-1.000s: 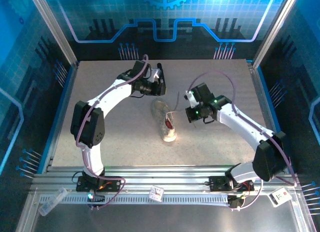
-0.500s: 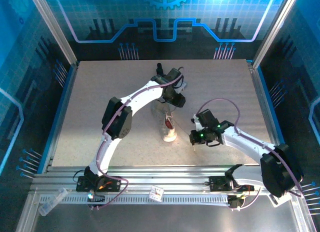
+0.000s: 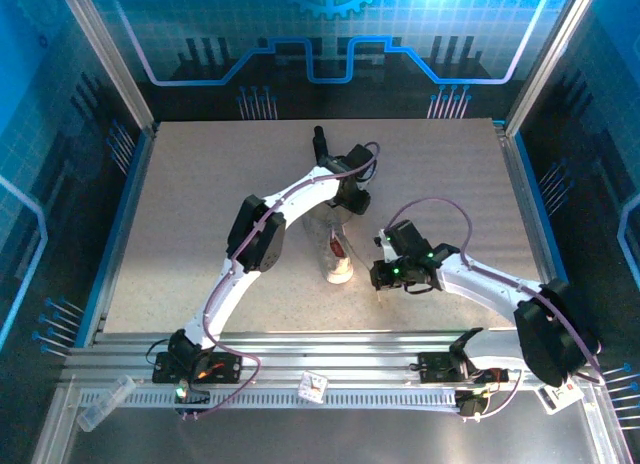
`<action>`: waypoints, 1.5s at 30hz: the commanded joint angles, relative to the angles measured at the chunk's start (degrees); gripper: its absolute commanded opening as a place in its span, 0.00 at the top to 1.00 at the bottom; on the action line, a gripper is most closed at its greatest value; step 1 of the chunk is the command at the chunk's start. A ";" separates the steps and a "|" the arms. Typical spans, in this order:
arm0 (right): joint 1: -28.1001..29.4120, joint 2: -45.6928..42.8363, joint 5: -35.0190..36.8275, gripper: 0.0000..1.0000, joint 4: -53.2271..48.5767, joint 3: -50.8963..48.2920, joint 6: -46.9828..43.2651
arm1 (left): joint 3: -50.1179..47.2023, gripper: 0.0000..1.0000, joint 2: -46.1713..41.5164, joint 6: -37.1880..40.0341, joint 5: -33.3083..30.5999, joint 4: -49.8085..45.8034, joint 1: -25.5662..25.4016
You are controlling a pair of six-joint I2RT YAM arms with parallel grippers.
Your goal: Tie the shoes
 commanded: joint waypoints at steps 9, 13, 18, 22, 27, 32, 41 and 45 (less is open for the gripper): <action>0.74 -1.47 1.48 1.00 -1.09 1.03 -0.43 | -6.17 1.00 -8.41 1.58 2.43 0.68 0.58; 0.79 -2.05 1.92 1.00 -1.95 1.47 -0.93 | -16.54 1.00 -20.14 0.10 6.07 8.35 3.26; 1.15 -2.96 2.44 1.00 -3.09 1.97 -1.33 | -27.71 1.00 -31.51 -1.25 8.96 13.44 6.82; 1.53 -3.77 3.23 1.00 -4.21 2.33 -1.74 | -38.54 1.00 -40.63 -3.28 10.96 18.36 10.74; 1.78 -3.67 3.40 1.00 -5.09 3.19 -2.24 | -48.21 1.00 -49.08 -5.41 12.99 21.45 17.24; 1.84 -2.53 3.70 1.00 -6.38 5.35 -3.40 | -56.90 1.00 -58.01 -6.59 14.27 23.59 23.84; 1.68 -1.50 7.82 1.00 -10.98 11.22 -6.37 | -75.28 1.00 -72.91 -10.43 17.52 24.54 31.14; 1.71 -2.47 8.14 1.00 -12.40 14.09 -7.33 | -81.18 1.00 -76.47 -13.03 20.71 26.07 29.26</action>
